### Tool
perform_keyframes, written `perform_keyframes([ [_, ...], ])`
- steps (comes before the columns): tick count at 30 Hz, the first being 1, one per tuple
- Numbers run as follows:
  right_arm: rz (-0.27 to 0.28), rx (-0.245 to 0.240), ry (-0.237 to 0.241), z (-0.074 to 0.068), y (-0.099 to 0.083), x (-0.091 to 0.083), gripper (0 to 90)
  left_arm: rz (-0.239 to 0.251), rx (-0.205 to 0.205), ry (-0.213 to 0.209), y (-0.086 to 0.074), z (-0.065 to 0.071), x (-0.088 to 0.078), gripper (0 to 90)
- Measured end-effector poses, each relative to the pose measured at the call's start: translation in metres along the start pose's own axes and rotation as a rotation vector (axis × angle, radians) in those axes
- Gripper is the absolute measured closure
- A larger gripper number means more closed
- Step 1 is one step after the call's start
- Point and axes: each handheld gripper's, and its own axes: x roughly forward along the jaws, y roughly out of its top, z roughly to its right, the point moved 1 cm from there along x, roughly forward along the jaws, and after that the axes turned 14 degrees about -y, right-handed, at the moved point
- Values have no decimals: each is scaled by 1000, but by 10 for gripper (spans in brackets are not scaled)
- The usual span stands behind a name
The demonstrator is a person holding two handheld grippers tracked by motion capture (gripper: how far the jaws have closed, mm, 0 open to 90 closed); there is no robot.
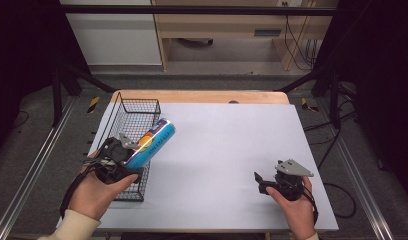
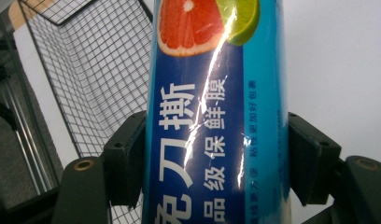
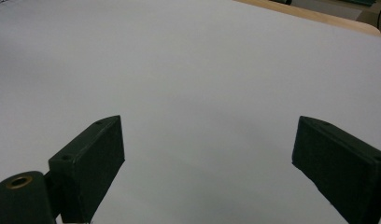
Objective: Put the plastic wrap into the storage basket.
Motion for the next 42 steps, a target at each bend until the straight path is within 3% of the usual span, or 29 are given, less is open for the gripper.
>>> perform_keyframes([
  [8, 1, -6, 4, 0, 0, 0, 97, -14, -38, 15, -11, -11, -2, 319],
  [15, -10, 0, 8, -2, 0, 0, 99, -34, -97, 37, -19, -25, 1, 319],
  [31, -16, -2, 18, -3, -1, 1, 101, -94, -170, 83, -14, -51, 18, 319],
  [42, -17, 0, 21, -3, 0, 1, 103, -130, -194, 105, -12, -62, 28, 319],
])
